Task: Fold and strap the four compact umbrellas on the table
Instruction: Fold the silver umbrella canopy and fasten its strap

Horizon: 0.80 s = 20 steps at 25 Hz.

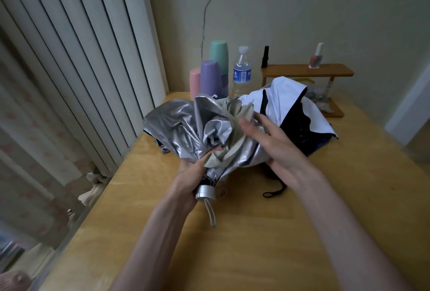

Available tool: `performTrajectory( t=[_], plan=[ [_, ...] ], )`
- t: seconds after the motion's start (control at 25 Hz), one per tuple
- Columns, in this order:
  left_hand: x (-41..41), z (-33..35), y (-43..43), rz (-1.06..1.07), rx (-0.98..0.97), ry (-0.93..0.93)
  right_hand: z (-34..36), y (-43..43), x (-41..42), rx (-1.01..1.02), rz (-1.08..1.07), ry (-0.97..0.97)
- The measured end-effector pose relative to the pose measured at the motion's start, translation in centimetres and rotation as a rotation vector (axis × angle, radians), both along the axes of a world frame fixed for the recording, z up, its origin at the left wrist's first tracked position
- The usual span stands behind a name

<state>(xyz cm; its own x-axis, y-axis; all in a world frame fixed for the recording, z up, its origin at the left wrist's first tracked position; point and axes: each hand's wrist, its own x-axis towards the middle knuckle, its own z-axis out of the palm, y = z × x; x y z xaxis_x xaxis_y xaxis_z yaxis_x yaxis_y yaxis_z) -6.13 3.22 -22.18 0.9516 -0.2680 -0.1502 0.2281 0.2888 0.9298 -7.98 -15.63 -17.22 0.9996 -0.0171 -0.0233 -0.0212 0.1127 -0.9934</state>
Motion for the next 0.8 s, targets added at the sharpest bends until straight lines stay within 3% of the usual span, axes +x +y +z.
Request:
performTrajectory(
  t=[0.28, 0.36, 0.44, 0.56, 0.72, 0.8],
  plan=[
    [-0.6, 0.6, -0.5, -0.151, 0.451, -0.206, 0.1, 3.3, 2.7, -0.236, -0.155, -0.023],
    [-1.2, 1.4, -0.3, -0.209, 0.459, -0.256, -0.6, 2.7, 3.2, -0.154, -0.213, -0.045],
    [-1.2, 1.9, -0.3, -0.202, 0.346, -0.215, -0.4, 2.3, 3.4, -0.077, -0.286, -0.066],
    [-0.9, 1.4, 1.6, -0.129, 0.201, -0.105, -0.4, 1.9, 4.2, 0.204, -0.357, -0.115],
    [-3.0, 1.7, -0.3, 0.039, 0.287, -0.357, -0.8, 3.1, 4.0, 0.135, -0.375, -0.162],
    [-3.1, 0.6, -2.1, 0.069, 0.396, -0.425, -1.1, 4.0, 4.1, -0.009, -0.345, -0.182]
  ],
)
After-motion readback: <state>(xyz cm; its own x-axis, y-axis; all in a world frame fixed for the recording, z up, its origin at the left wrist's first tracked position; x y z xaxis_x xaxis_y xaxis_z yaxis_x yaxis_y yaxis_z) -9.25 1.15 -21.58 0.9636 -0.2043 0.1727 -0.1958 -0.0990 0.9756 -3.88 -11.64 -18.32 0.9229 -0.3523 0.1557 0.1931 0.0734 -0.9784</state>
